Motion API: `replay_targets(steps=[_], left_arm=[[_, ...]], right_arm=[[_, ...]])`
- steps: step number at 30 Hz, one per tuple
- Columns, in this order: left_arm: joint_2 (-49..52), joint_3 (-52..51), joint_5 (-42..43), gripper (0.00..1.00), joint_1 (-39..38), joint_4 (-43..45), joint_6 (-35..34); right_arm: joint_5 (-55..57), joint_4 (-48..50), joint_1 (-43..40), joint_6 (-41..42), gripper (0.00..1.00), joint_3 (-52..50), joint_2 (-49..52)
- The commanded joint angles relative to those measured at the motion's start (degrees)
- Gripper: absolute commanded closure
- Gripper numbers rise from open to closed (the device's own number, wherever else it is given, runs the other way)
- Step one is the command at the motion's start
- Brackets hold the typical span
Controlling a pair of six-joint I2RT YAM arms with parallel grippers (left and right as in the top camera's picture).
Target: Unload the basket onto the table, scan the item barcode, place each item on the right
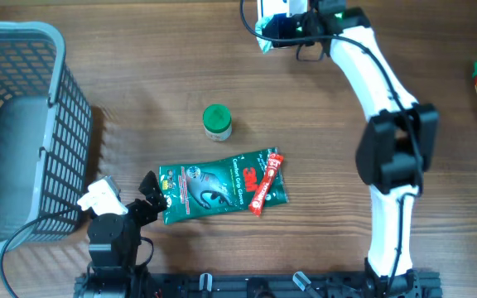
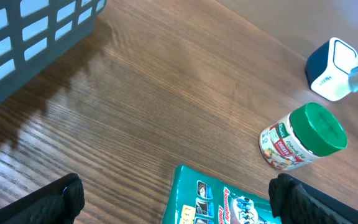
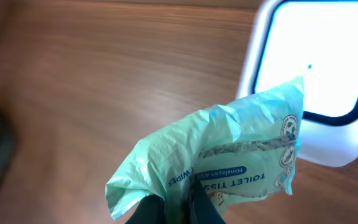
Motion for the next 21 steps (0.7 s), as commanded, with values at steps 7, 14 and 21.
replay_targets(steps=[7, 14, 21], left_arm=[[-0.3, 0.0, 0.5, 0.00, 0.3, -0.2, -0.3], [-0.3, 0.0, 0.5, 0.00, 0.3, -0.2, -0.3], [-0.3, 0.0, 0.5, 0.00, 0.3, -0.2, -0.3]], right_arm=[[9.9, 3.2, 2.3, 2.3, 0.96, 6.0, 2.6], [14.4, 5.6, 3.4, 2.4, 0.96, 7.0, 2.8], [29.9, -7.3, 3.2, -0.7, 0.96, 9.4, -0.3]])
